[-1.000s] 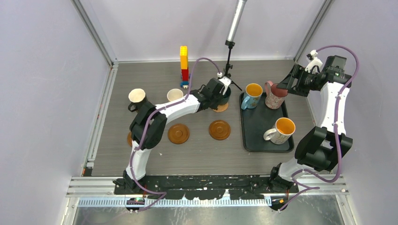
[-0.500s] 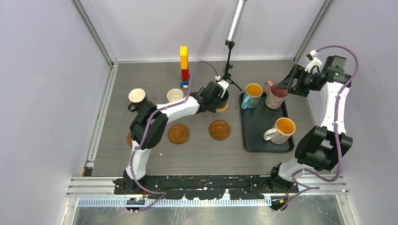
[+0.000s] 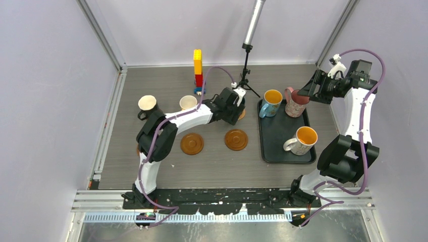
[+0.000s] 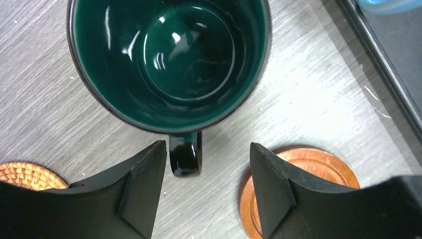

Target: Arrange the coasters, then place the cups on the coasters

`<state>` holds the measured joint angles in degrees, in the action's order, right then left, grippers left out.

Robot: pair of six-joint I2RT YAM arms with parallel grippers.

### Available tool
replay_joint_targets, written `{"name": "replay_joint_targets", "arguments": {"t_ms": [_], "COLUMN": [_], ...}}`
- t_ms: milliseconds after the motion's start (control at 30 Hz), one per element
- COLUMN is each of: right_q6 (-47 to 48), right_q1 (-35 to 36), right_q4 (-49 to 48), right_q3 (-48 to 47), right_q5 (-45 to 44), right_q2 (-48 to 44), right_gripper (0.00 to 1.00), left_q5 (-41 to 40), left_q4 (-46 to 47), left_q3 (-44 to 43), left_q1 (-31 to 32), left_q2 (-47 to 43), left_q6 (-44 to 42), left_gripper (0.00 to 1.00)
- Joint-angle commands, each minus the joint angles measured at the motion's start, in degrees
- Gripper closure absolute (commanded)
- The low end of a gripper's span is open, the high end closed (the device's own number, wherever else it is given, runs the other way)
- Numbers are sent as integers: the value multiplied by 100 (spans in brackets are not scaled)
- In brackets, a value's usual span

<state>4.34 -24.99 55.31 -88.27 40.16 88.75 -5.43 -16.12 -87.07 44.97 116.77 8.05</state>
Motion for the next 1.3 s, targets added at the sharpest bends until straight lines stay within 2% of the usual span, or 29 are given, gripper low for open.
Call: {"name": "replay_joint_targets", "arguments": {"t_ms": [0, 300, 467, 633, 767, 1000, 1100, 1267], "right_q6": [54, 105, 154, 190, 113, 49, 78, 118], "right_q1": [-32, -34, -34, -32, -33, -39, -36, -43], "right_q4": [-68, -89, -45, -24, -58, -98, -96, -99], "right_q3": [-55, 29, 44, 53, 53, 54, 94, 146], "right_q5": [83, 80, 80, 65, 57, 6, -3, -33], "right_q2": [-29, -109, -136, -146, -107, -131, -171, -189], "right_gripper": [26, 26, 26, 26, 26, 26, 26, 26], "left_q5": [389, 792, 660, 449, 431, 416, 454, 517], "left_q4": [-184, -388, -494, -585, -1211, -3294, -3283, -2635], "left_q3": [-25, -252, -403, -663, -1585, -4467, -4759, -4821], "left_q1": [3, 74, 73, 190, 538, 793, 791, 793], "left_q2": [-611, -559, -528, -719, -460, 1378, 1657, 1852], "left_q6": [-126, -49, -79, -204, -457, -365, -374, -460], "left_gripper": [36, 40, 39, 35, 33, 33, 33, 32]}}
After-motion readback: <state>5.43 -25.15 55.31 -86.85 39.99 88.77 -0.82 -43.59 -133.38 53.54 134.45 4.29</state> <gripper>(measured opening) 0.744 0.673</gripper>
